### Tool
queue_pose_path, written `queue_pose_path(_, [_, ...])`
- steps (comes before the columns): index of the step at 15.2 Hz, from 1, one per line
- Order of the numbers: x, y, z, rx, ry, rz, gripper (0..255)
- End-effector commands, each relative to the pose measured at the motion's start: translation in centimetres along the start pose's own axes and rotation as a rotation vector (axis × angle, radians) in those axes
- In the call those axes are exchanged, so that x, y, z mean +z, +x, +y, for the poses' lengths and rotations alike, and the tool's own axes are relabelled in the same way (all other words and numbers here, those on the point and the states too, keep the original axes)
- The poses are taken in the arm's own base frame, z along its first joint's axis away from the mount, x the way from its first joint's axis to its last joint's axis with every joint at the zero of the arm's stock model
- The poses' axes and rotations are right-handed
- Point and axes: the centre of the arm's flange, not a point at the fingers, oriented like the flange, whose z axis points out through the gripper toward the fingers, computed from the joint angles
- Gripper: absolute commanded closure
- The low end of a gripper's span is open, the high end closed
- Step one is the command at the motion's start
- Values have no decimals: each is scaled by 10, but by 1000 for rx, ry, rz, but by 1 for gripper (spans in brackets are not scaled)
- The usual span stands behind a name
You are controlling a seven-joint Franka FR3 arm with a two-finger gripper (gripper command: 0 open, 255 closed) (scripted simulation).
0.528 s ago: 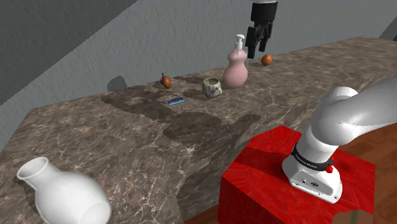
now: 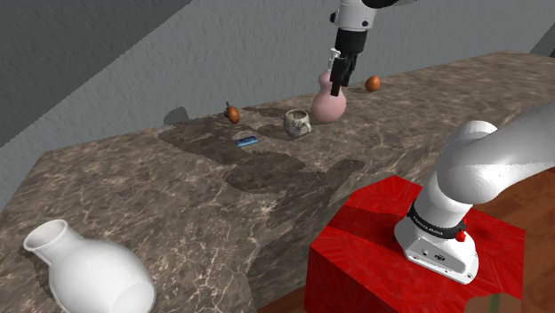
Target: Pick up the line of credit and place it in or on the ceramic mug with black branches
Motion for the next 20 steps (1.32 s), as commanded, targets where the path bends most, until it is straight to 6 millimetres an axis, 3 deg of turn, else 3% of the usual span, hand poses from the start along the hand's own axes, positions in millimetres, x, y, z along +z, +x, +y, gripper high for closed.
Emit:
queue_pose_path(1, [18,14,7,-64,15,34,0])
queue_pose_path(11, [105,95,28,-370,101,181,0])
queue_pose_path(20, [174,180,18,-645,178,314,0])
